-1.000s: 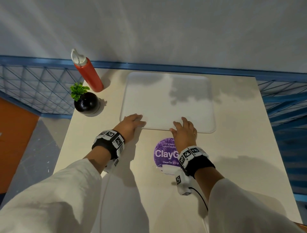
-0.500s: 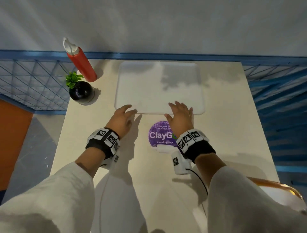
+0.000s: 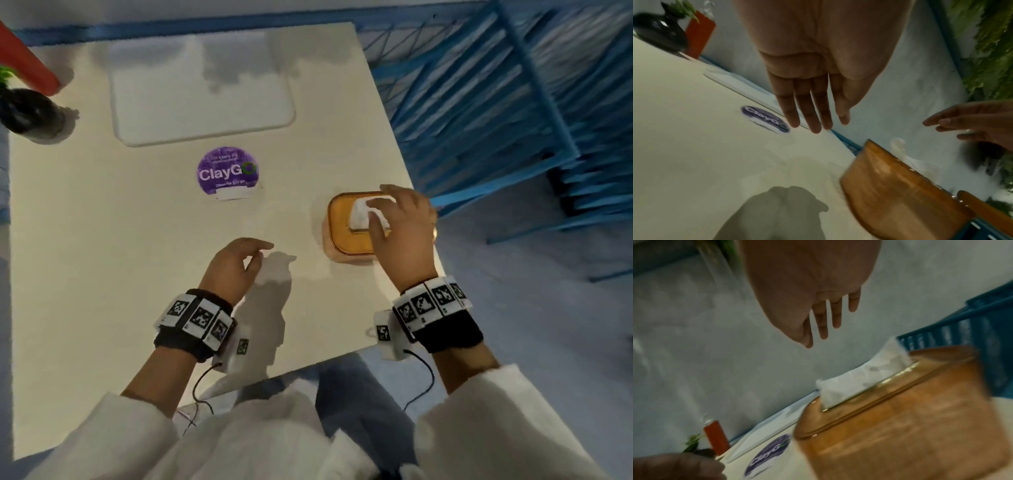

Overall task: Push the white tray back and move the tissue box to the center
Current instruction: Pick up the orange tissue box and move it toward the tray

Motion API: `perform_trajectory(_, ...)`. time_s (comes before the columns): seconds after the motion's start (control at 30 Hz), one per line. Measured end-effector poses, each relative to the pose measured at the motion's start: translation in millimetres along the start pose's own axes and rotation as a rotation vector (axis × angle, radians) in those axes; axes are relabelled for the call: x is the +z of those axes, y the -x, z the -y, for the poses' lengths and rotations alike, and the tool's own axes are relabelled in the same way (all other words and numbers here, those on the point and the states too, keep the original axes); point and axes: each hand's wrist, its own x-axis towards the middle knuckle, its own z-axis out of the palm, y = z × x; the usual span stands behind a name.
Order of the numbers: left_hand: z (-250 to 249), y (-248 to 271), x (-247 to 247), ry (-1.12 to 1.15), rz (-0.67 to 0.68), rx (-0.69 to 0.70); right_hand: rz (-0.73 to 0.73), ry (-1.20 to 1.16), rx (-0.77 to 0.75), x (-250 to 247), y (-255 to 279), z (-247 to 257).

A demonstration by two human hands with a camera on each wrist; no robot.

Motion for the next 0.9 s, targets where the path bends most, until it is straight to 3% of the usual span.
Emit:
perform_trajectory(0.07, -20.8, -3.4, 28.5, 0.061, 0.007, 0.001, -0.063, -0.013, 0.073, -13.1, 8.1, -33.2)
perform_trajectory(0.17, -49.3, -19.2, 67.3, 0.174, 0.008, -0.083, 0.007, -0.082, 0.236, -12.8, 7.7, -80.1)
perform_trajectory(0.3, -73.0, -44.4, 104.4, 0.241, -0.052, -0.299, 0.200, -0.502, 0.497, 1.9, 0.4, -114.1)
perform_trajectory(0.4, -80.4, -55.1, 119.4, 0.232, -0.058, -0.392, 0.331, -0.740, 0.600, 17.0, -3.2, -122.4)
perform_trajectory(0.67, -83.3, -84.2, 116.9, 0.241, -0.132, -0.394, 0.319, -0.703, 0.560, 22.7, -40.9, -122.3)
perform_trajectory(0.9, -99.1, -184.5, 79.3, 0.235, -0.234, -0.333, 0.272, -0.638, 0.415, 38.3, -167.3, -120.1)
